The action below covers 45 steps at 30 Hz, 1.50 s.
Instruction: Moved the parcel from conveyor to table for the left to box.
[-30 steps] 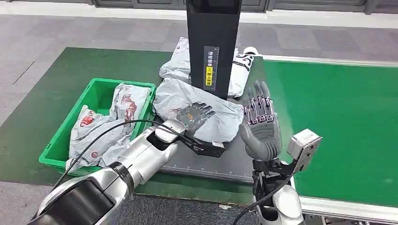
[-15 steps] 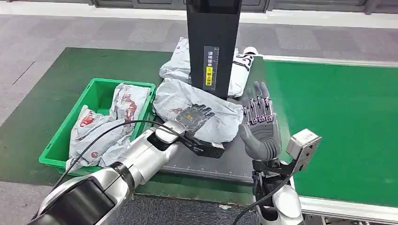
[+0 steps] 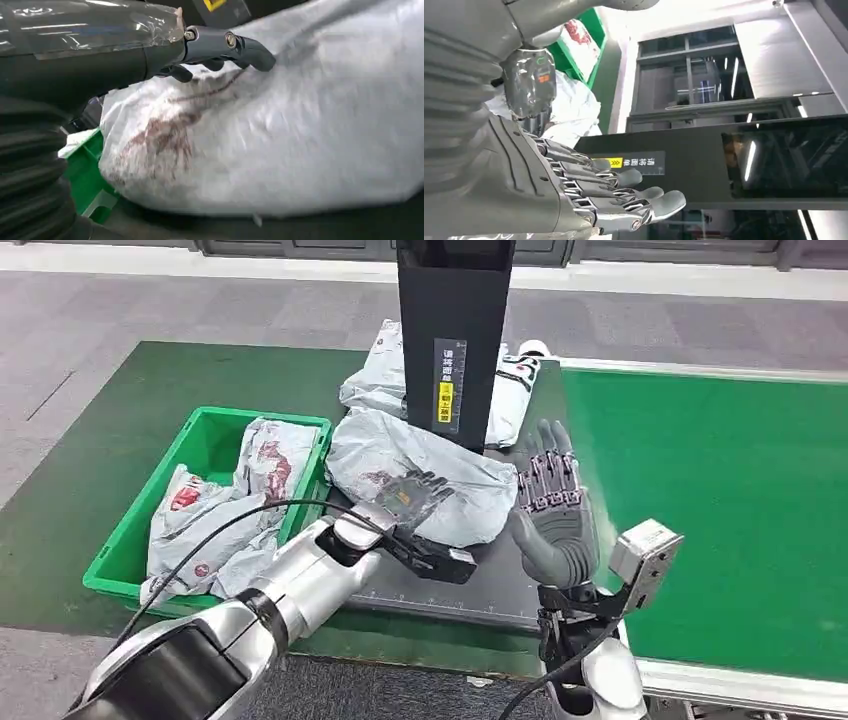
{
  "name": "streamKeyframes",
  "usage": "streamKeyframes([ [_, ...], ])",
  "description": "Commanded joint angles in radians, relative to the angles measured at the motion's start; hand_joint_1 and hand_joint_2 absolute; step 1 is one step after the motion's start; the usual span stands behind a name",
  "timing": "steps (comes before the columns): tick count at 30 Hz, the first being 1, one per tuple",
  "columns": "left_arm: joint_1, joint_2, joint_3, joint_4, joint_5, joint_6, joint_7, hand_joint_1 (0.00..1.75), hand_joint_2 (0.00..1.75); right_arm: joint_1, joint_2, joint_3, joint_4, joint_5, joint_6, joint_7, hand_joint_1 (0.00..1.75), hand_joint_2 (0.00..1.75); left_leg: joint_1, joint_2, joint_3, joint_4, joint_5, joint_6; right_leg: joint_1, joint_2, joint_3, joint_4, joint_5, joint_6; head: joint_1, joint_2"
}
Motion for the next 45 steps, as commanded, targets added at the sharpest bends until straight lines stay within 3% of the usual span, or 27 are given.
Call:
streamKeyframes([
  [1, 0.032, 0.033, -0.127, 0.084, -0.062, 0.038, 0.088, 1.75, 1.75, -0.015, -0.014, -0.002, 0.059, -0.012, 0.01, 0.002, 0.0, 1.75, 0.001, 0.003, 0.003, -0.002, 0.0, 0.0, 0.001, 0.002, 0.003, -0.003, 0.001, 0.0, 0.0, 0.0],
  [5, 0.016, 0.02, -0.126, 0.107, -0.065, 0.033, 0.053, 1.75, 1.75, -0.023, -0.003, -0.023, 0.071, -0.04, 0.07, 0.0, 0.0, 1.75, 0.001, 0.002, 0.002, -0.002, 0.0, 0.0, 0.001, 0.002, 0.002, -0.002, 0.001, 0.0, 0.0, 0.0],
  [30, 0.02, 0.013, -0.156, 0.117, -0.094, 0.01, 0.033, 1.75, 1.75, -0.031, 0.0, -0.045, 0.08, -0.039, 0.081, 0.001, 0.0, 1.75, 0.0, 0.002, 0.002, -0.001, 0.0, 0.0, 0.0, 0.001, 0.002, -0.002, 0.001, 0.0, 0.0, 0.0],
  [36, -0.003, 0.042, -0.095, 0.09, -0.07, 0.129, 0.087, 1.75, 1.75, -0.012, 0.0, -0.049, 0.054, -0.04, 0.071, -0.001, 0.0, 1.75, 0.0, 0.002, 0.001, -0.001, 0.0, 0.0, 0.001, 0.001, 0.001, -0.001, 0.001, 0.0, 0.0, 0.0],
  [41, -0.032, 0.094, 0.033, -0.117, -0.02, 0.291, 0.103, 1.75, 1.75, 0.034, 0.015, -0.08, 0.002, -0.015, 0.043, 0.0, 0.0, 1.75, 0.001, 0.0, -0.002, 0.001, 0.001, 0.0, 0.001, 0.0, -0.001, 0.0, 0.001, -0.001, 0.0, 0.0],
  [45, 0.065, 0.203, 0.163, -0.532, -0.052, 0.329, 0.156, 1.75, 1.75, 0.077, 0.035, -0.111, -0.067, 0.01, 0.005, 0.008, 0.0, 1.75, 0.001, 0.001, -0.003, 0.001, 0.001, 0.0, 0.001, 0.0, -0.003, 0.001, 0.001, -0.001, 0.0, 0.0],
])
